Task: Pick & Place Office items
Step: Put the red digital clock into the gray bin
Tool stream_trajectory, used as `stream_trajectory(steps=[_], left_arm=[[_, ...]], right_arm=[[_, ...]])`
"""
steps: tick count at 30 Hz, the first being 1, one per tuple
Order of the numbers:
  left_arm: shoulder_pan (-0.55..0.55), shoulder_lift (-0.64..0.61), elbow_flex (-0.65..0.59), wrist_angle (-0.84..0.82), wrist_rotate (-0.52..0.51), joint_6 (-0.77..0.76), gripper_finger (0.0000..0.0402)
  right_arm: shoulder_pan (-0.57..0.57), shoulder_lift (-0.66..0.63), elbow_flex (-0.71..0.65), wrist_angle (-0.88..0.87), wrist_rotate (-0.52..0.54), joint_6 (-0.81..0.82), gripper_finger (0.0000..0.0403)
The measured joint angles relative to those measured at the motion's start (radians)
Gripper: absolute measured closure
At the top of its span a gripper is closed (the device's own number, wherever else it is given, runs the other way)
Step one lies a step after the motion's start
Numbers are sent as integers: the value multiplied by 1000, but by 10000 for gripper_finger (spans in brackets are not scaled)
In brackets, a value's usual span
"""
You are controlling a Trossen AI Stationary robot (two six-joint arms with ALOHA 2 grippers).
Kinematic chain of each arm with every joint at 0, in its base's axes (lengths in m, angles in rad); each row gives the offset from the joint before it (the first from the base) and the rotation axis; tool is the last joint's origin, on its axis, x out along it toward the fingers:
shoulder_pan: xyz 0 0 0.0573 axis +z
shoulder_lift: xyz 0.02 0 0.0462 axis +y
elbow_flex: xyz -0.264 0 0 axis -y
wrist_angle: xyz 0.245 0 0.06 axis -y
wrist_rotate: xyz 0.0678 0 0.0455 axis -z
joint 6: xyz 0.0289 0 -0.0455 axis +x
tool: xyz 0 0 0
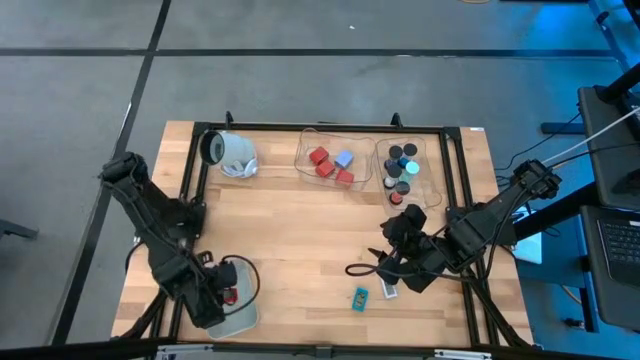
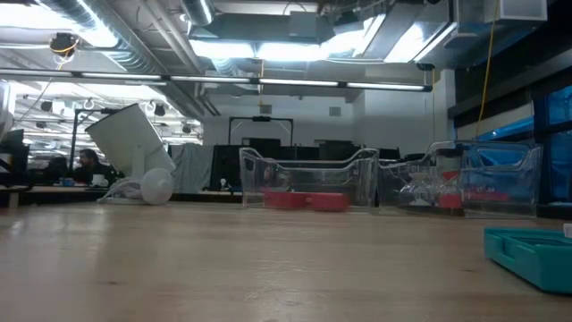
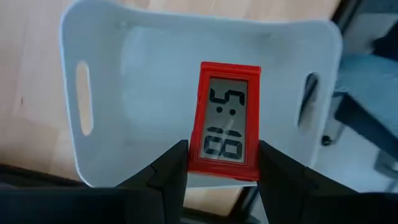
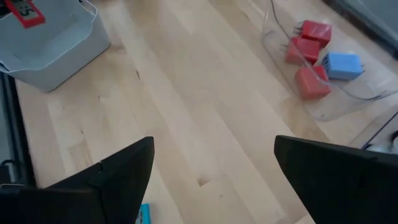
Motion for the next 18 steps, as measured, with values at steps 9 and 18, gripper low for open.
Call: stream_trajectory(steps=[9, 18], left_arm=[[12, 151, -1, 14, 43, 139, 248], [21, 280, -1, 130, 68, 323, 247]], right_arm=[[5, 0, 0, 0, 8, 4, 69], [29, 0, 0, 0, -10, 28, 69]])
